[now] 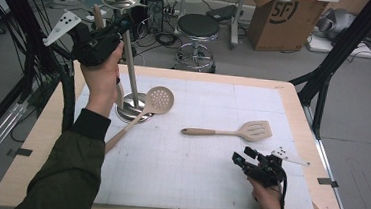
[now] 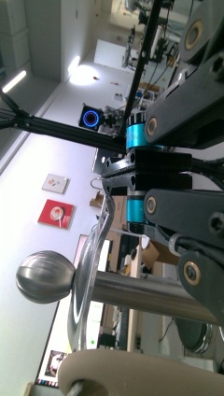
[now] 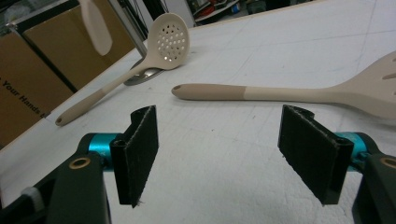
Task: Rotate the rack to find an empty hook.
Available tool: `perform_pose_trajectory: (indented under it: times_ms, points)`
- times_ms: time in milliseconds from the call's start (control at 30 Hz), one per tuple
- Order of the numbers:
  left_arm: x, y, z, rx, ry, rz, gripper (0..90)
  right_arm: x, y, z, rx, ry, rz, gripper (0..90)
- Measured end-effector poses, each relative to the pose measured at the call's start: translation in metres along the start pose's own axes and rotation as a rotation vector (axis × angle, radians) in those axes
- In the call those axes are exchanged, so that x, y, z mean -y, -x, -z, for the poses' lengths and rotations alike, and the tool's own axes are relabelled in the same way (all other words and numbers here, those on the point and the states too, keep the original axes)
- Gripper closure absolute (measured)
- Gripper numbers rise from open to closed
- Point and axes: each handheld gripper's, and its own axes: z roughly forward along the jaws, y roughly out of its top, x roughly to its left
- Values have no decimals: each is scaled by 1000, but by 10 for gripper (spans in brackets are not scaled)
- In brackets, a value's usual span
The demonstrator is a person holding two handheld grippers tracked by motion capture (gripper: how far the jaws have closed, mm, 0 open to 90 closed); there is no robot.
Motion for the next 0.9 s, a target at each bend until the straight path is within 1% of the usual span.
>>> perform_pose_trajectory:
  times_ms: [100, 133, 233, 367, 500, 567, 633, 833, 900]
  points:
    - [-1, 0, 2, -3, 8, 7, 892, 0, 0, 0, -1, -2, -4, 287]
    - [-2, 0, 3, -4, 5, -1, 892, 0, 0, 0, -1, -2, -3, 287]
    - [-3, 0, 4, -9, 11, 3, 891, 0, -1, -1, 1, -4, 3, 287]
    - [-4, -1, 5, -15, 7, -10, 892, 0, -1, -1, 0, -3, 2, 287]
    - [-4, 0, 4, -34, 3, -32, 896, 0, -1, 0, 1, -2, 1, 287]
    - [-4, 2, 4, -43, 1, -50, 896, 0, 0, -1, 1, 0, 4, 286]
    - [-4, 3, 5, -58, -4, -75, 896, 0, -1, 0, 0, -4, 1, 287]
    - [-5, 7, 5, -83, -1, -110, 896, 0, -1, 0, -1, -4, -3, 286]
    - [-5, 8, 6, -100, -4, -130, 896, 0, 0, 0, 1, 0, 1, 287]
